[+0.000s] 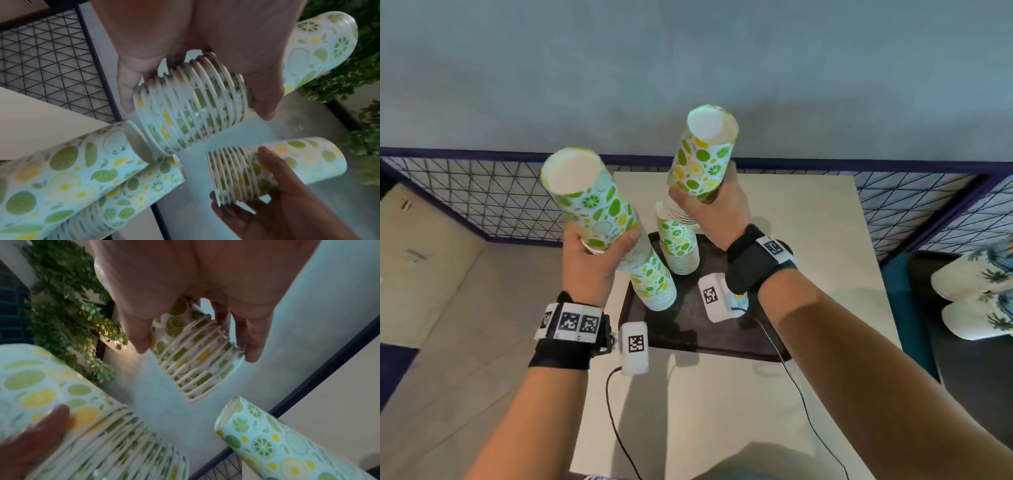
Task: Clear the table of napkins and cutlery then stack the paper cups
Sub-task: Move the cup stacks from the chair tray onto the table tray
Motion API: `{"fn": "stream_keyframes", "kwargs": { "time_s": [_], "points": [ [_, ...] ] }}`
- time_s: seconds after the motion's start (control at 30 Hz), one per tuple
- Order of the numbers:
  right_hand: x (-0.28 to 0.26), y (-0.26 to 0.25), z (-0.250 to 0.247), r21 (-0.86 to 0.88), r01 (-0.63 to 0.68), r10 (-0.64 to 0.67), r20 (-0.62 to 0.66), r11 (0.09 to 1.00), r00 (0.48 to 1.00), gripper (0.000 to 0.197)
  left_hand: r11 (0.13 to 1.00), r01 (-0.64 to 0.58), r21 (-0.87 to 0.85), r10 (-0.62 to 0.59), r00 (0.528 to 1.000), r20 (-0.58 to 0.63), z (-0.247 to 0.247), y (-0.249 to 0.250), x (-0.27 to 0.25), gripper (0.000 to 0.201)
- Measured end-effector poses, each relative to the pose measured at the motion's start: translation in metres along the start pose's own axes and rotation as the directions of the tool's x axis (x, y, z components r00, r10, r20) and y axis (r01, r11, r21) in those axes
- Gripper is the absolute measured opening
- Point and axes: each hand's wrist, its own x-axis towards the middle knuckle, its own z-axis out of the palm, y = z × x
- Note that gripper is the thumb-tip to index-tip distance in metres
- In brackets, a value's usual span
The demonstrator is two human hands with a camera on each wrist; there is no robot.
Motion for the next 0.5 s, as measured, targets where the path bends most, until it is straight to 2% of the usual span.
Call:
{"fn": "stream_keyframes", "kwargs": {
  "time_s": [0.13, 0.23, 0.4, 0.5],
  "points": [
    [0.016, 0.01, 0.029, -0.085, -0.011, 0.015, 0.048, 0.996, 0.999, 0.082, 0.998, 0.005, 0.058, -0.003, 1.0, -0.026, 0.005, -0.028, 0.012, 0.071],
    [0.023, 0.023, 0.042, -0.141, -0.051, 0.066, 0.103, 0.989, 0.993, 0.083, 0.997, 0.02, 0.071, -0.02, 1.0, -0.008, 0.008, -0.045, 0.018, 0.071],
    [0.025, 0.056, 0.059, -0.213, -0.117, 0.162, 0.203, 0.97, 0.966, 0.092, 0.994, 0.092, 0.052, -0.093, 0.995, 0.02, 0.013, -0.082, 0.021, 0.074],
    [0.022, 0.074, 0.064, -0.29, -0.141, 0.216, 0.246, 0.947, 0.945, 0.093, 0.98, 0.193, 0.054, -0.195, 0.98, 0.029, 0.009, -0.109, 0.019, 0.081]
  ]
}}
